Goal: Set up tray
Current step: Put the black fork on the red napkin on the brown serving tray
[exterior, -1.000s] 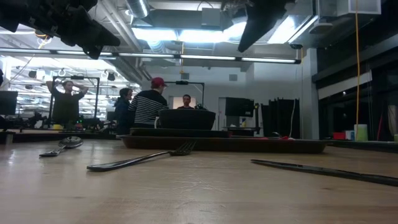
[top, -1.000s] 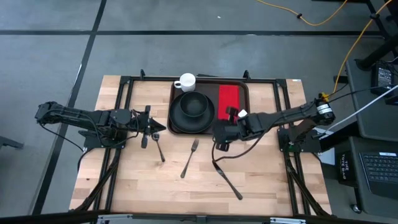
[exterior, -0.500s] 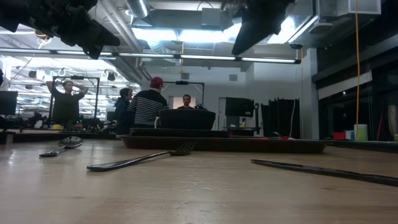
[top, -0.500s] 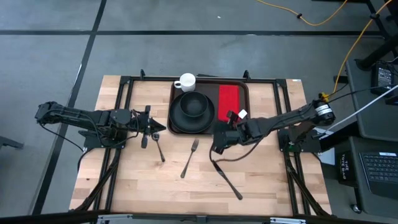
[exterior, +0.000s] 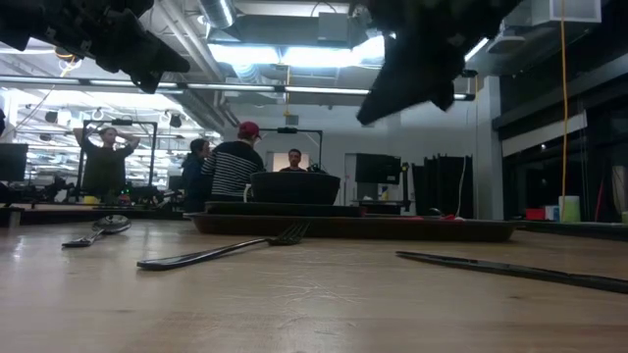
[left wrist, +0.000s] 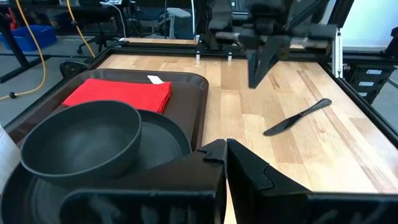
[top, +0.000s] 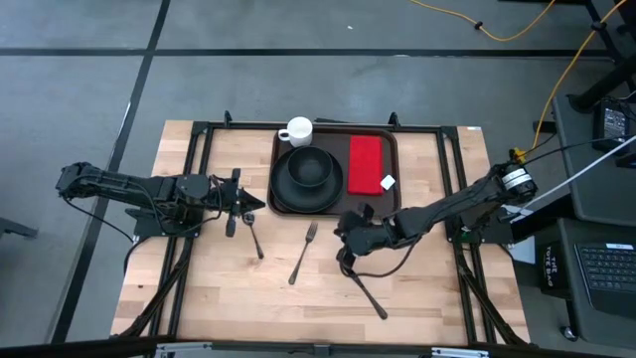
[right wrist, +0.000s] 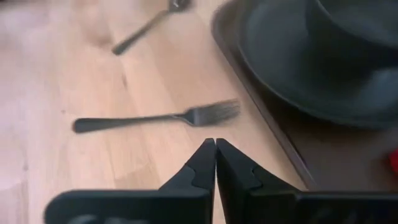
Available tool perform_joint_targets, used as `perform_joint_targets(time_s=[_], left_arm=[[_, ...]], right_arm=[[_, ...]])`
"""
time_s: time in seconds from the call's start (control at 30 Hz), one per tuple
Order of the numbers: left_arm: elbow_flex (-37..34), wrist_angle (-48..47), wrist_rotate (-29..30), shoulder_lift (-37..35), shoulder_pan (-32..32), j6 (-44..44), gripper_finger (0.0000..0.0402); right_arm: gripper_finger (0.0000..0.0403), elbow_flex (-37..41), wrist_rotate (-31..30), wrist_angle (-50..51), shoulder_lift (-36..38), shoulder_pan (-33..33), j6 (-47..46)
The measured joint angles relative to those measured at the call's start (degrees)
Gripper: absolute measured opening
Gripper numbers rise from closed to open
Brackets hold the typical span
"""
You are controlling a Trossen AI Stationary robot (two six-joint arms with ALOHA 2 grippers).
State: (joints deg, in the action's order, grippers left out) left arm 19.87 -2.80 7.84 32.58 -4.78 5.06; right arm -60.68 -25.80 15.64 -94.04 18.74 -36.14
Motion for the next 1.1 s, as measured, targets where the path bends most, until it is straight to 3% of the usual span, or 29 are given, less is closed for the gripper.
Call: perform_joint_targets(time_s=[0.37,0.57,0.73,1.1], left_arm=[[0.0,0.5,0.0,0.0,0.0,1.7,0.0006],[0.0,0.4,0.6,0.0,0.0,1.8,0.0006],[0.0,-0.4,-0.3,1.4,0.0,7.5,0.0006],[2.9,2.3,-1.6,19.5,-2.8,17.3,0.0006]], right_arm=[[0.0013,5.6,-4.2,-3.0,0.0,0.0,-10.2],[0.0012,7.3,-7.3,-5.6,0.0,0.1,-11.6],[0.0005,7.9,-7.4,-6.1,0.0,0.1,-11.6],[0.0013,7.9,-9.1,-6.2,0.0,0.0,-11.4]])
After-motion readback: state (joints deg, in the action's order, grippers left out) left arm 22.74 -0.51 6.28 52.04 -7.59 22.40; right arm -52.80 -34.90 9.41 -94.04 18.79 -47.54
